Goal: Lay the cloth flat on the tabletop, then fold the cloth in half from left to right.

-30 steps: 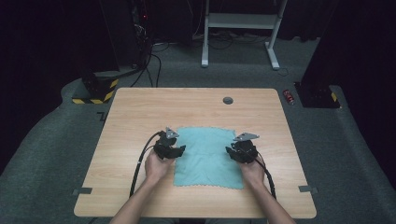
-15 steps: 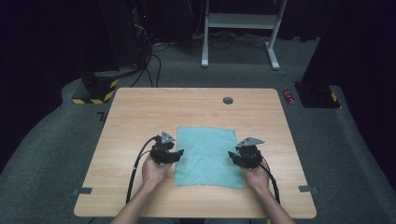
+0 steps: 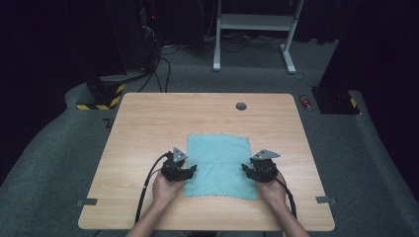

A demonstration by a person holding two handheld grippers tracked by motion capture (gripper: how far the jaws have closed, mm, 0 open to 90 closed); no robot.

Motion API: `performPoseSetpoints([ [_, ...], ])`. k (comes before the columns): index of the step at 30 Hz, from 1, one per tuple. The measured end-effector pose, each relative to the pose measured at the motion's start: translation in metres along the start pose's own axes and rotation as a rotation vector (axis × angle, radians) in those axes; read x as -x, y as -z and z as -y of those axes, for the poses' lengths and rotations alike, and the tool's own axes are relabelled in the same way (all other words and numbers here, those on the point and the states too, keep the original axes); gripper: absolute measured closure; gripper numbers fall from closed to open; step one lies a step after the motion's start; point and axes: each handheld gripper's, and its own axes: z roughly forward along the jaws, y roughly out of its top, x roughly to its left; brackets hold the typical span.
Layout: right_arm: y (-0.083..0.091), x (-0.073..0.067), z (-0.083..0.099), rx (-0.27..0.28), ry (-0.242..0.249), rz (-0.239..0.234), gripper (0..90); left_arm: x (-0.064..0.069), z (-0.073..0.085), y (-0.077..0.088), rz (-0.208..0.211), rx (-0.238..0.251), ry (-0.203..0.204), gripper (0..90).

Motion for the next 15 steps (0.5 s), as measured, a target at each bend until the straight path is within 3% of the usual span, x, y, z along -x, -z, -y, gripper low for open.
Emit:
performPoseSetpoints([
  [7,0.0002,-0.0001,0.0016,0.008,-0.012,0.007,49.9,0.001,0.0001,0.0002,-0.011,-0.002,0.007,38.2],
  [10,0.0009,-0.003,-0.0041,-0.044,-0.02,0.009,44.2,0.0012,-0.0017,0.0006,-0.002,-0.015,0.014,38.9],
  [13,0.0019,-0.0055,-0.0033,-0.025,-0.073,-0.02,44.3,-0.002,-0.0046,0.0002,0.017,-0.016,0.036,38.6],
  [15,0.0012,-0.0094,-0.0041,-0.017,-0.072,-0.039,44.6,-0.0051,-0.008,0.0001,0.026,-0.011,0.048,38.3],
])
